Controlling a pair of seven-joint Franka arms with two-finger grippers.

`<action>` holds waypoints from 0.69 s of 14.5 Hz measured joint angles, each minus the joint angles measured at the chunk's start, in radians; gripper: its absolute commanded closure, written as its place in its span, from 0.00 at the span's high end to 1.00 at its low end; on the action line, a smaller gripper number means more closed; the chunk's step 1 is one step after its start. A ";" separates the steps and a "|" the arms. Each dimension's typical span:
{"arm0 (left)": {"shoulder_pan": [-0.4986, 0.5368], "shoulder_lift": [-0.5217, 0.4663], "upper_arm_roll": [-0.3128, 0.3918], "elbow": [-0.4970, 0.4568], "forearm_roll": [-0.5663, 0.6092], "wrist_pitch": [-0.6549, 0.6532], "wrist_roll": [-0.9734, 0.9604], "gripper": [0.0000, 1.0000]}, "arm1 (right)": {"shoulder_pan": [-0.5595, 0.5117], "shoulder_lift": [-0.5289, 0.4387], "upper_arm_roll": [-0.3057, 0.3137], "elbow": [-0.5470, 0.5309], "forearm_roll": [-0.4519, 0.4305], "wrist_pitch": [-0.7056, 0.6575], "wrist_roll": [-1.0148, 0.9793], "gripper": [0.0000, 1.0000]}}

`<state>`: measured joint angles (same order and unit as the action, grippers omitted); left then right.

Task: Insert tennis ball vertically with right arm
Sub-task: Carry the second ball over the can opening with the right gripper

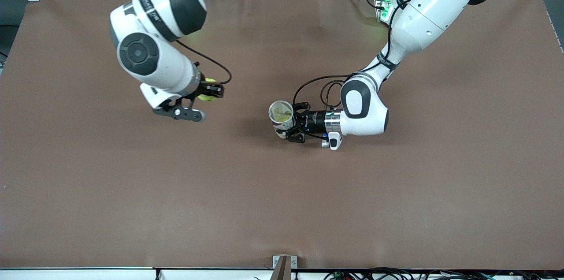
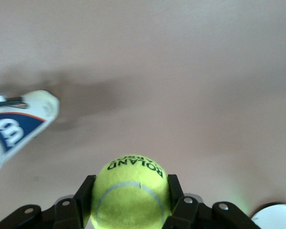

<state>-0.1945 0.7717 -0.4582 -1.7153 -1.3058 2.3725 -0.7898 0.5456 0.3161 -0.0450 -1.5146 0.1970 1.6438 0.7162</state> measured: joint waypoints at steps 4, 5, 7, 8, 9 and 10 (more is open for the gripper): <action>0.001 0.000 0.000 0.000 0.000 0.000 0.000 0.69 | 0.059 0.092 0.000 0.108 0.016 0.075 0.126 0.37; 0.001 0.000 0.000 0.000 0.000 0.000 0.000 0.69 | 0.075 0.105 0.000 0.118 0.016 0.113 0.146 0.37; 0.001 0.000 0.000 0.000 0.000 0.000 0.000 0.69 | 0.107 0.123 0.000 0.124 0.016 0.193 0.181 0.37; 0.001 0.000 0.000 0.000 0.000 0.000 0.000 0.69 | 0.122 0.129 0.000 0.125 0.016 0.229 0.195 0.37; 0.001 0.000 0.000 0.000 0.000 0.000 0.000 0.69 | 0.136 0.136 0.000 0.126 0.016 0.257 0.207 0.37; 0.001 0.000 0.000 0.000 0.000 0.000 0.000 0.69 | 0.148 0.144 0.000 0.127 0.016 0.284 0.218 0.37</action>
<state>-0.1940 0.7717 -0.4583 -1.7157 -1.3059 2.3724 -0.7900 0.6939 0.4604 -0.0450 -1.3874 0.2134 1.9279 0.9346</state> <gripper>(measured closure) 0.313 0.348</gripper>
